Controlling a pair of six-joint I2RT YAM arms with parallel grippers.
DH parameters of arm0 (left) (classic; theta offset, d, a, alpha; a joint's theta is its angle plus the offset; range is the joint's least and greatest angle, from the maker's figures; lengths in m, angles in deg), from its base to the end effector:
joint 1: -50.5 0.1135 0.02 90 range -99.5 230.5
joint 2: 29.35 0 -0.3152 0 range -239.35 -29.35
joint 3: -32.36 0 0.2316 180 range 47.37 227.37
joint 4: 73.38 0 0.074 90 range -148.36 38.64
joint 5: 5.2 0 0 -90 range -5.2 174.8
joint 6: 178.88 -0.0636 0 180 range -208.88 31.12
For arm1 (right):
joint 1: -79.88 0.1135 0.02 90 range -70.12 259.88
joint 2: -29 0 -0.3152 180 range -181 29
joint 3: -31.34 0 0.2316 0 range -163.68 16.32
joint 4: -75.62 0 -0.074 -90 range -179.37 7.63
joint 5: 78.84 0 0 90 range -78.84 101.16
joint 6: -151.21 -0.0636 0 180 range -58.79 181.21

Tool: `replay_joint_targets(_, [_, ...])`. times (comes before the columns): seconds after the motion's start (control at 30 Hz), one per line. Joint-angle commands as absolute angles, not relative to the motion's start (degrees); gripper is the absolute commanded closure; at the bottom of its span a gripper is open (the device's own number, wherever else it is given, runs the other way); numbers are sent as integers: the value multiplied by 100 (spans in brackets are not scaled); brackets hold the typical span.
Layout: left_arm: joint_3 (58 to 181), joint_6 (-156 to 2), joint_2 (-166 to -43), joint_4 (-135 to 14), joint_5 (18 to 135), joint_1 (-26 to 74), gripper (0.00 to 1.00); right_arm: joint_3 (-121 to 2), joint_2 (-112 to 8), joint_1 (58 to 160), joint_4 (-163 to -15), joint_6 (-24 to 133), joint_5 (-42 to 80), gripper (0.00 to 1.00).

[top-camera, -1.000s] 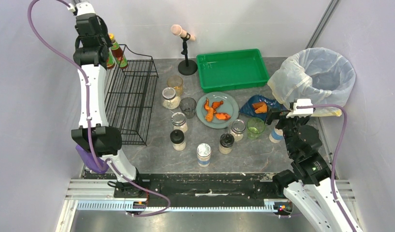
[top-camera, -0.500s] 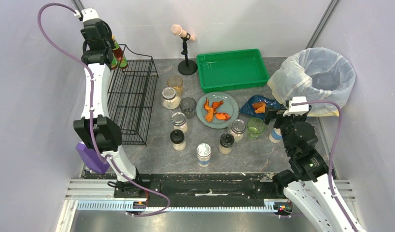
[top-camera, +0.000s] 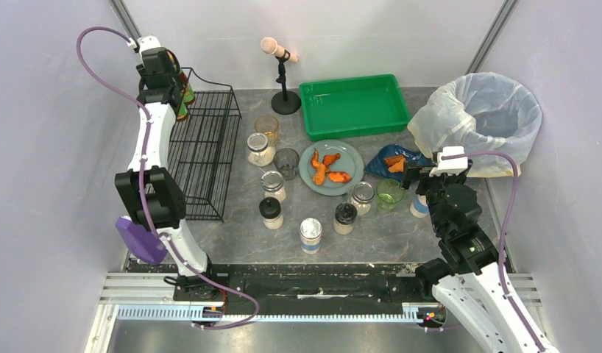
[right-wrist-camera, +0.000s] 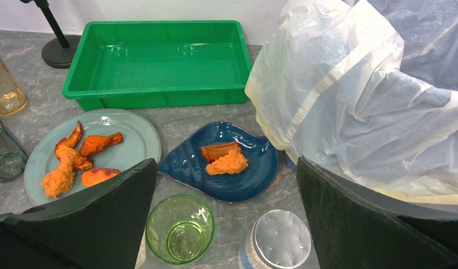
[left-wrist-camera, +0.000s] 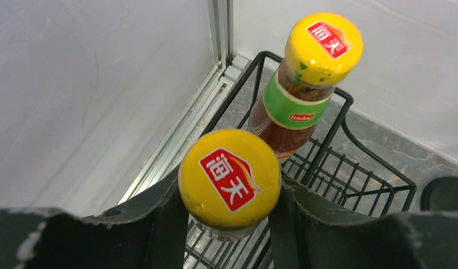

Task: Clear the kitchen counter

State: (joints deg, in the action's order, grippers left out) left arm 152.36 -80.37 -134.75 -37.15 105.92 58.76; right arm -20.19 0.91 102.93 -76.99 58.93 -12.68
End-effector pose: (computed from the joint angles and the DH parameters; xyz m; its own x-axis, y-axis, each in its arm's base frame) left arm 0.4438 0.0876 0.4266 -0.2919 -0.1819 -0.9390 -0.5143 0.8576 -0.0062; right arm 0.0895 0.0101 0.3449 -0.0628 0.0128 -0.9979 0.0154 0.9998 0.0119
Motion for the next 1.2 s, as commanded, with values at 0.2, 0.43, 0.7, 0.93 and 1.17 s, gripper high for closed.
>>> replay_joint_targets(0.2, [14942, -7747, -13317, -4876, 10679, 5973, 87, -1923, 103, 10301, -7961, 5937, -1301, 2])
replay_joint_targets(0.43, [14591, -7695, -13223, -5058, 10410, 5973, 80, -1875, 166, 10296, -7957, 5928, -1289, 2])
replay_joint_targets(0.7, [14449, -7805, -12974, -4948, 10536, 5973, 58, -1870, 285, 10305, -7961, 5902, -1237, 2])
replay_joint_targets(0.93, [14319, -7843, -12574, -4783, 10365, 5973, 26, -1861, 407, 10296, -7961, 5901, -1202, 2])
replay_joint_targets(1.17, [14309, -7792, -12202, -4372, 10101, 5965, 16, -1818, 556, 10305, -7959, 5937, -1141, 2])
